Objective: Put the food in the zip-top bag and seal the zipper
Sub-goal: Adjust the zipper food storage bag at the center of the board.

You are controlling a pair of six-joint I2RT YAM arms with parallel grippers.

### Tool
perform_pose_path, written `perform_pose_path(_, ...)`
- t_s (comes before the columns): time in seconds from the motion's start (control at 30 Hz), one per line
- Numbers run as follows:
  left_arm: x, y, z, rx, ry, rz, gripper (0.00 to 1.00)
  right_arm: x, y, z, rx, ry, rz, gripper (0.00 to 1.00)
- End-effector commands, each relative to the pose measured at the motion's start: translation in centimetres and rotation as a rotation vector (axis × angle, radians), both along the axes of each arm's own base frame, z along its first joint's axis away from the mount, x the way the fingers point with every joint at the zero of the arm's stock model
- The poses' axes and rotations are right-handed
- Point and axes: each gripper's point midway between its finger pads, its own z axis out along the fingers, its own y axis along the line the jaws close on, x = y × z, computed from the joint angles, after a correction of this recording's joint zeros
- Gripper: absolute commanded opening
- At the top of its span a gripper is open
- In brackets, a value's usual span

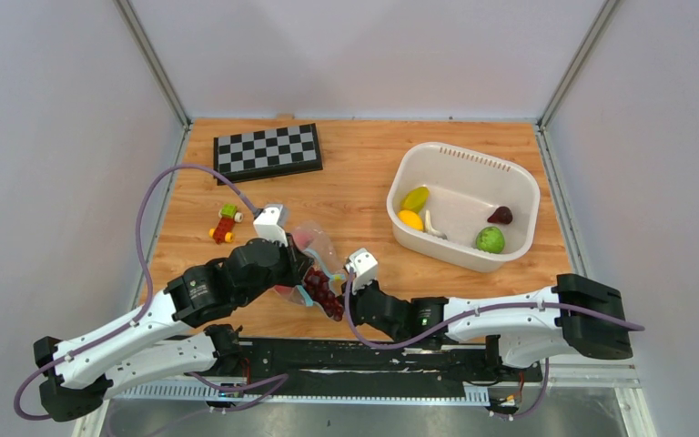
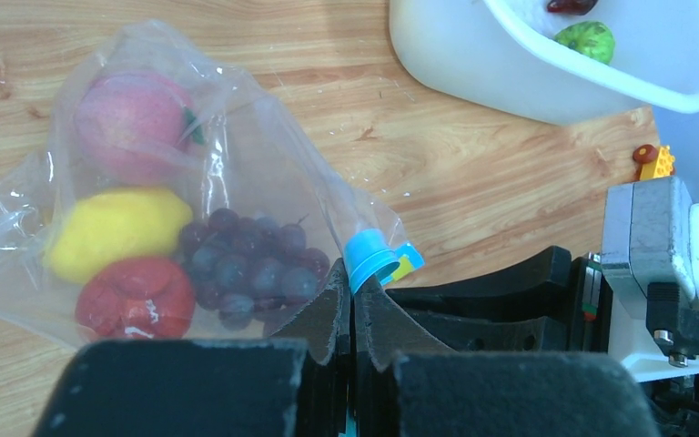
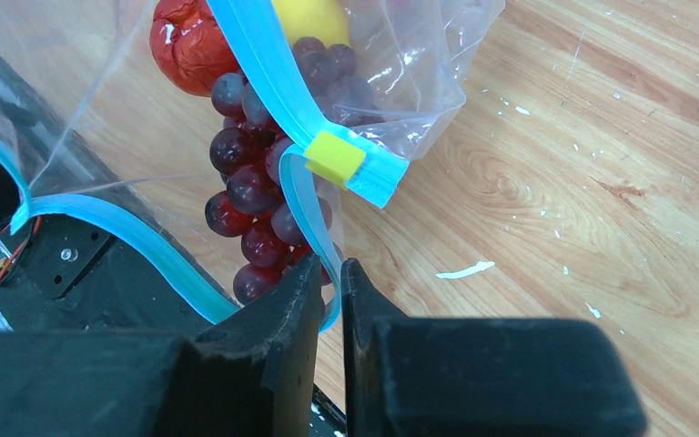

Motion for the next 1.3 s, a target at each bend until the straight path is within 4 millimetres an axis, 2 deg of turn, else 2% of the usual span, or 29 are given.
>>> perform_pose_path(0.0,0.2,-0.9,1.3,-0.073,-0.017,0.0,0.0,0.7,0.9,1.7,0.033,-0.026,-0.035,0.15)
perform_pose_path(0.17,0.1,-1.0,1.3,-0.081,-0.013,-0.006,0.0,1.1,0.9,0.7,0.015,-0.029,-0.065,0.16)
perform_pose_path(0.27,0.1,-1.0,1.4,-0.084,-0.015,-0.005,0.0,1.7,0.3,0.4,-0.002,-0.034,-0.123,0.08)
perform_pose_path(0.33,0.1,-0.9,1.4,-0.082,-0.016,-0.003,0.0,2.1,-0.2,0.6,-0.005,-0.042,-0.156,0.0)
perform_pose_path(0.47,0.2,-0.8,1.4,-0.084,-0.02,0.002,0.0,2.4,-0.9,1.1,0.021,-0.054,-0.185,0.0)
perform_pose_path(0.57,0.2,-0.9,1.4,-0.084,-0.017,-0.002,0.0,2.1,-0.8,1.7,0.064,-0.046,-0.154,0.0)
perform_pose_path(0.63,0.1,-1.1,1.4,-0.085,-0.016,-0.009,0.0,1.6,-0.2,2.4,0.115,-0.021,-0.1,0.0)
perform_pose_path(0.73,0.0,-1.1,2.1,-0.081,-0.028,-0.029,0.0,1.3,-0.2,5.1,0.215,-0.014,-0.069,0.0)
perform_pose_path(0.83,0.2,-0.1,3.2,-0.033,-0.054,-0.019,0.0,1.3,-0.4,7.7,0.264,-0.045,-0.019,0.0)
perform_pose_path(0.87,0.3,0.3,3.5,-0.017,-0.063,-0.008,0.01,1.4,-0.5,8.0,0.259,-0.048,-0.009,0.0)
perform_pose_path(0.9,0.4,0.5,3.7,-0.003,-0.068,-0.002,0.01,1.4,-0.6,8.0,0.246,-0.05,0.001,0.03)
perform_pose_path(0.93,0.5,0.6,3.8,0.002,-0.071,0.001,0.01,1.3,-0.7,7.8,0.231,-0.048,0.008,0.11)
perform_pose_path(1.0,0.4,0.4,3.7,-0.002,-0.068,-0.008,0.01,0.6,-0.3,6.9,0.218,-0.033,0.053,0.41)
perform_pose_path(1.03,0.4,0.3,3.7,-0.003,-0.065,-0.01,0.01,0.3,0.0,6.5,0.216,-0.02,0.074,0.49)
perform_pose_path(1.17,0.3,0.3,3.4,-0.016,-0.058,-0.005,0.01,-0.6,1.4,4.6,0.156,0.013,0.139,0.58)
perform_pose_path(1.27,0.3,0.1,3.5,-0.037,-0.06,-0.006,0.01,-0.5,2.4,3.5,0.106,0.012,0.154,0.54)
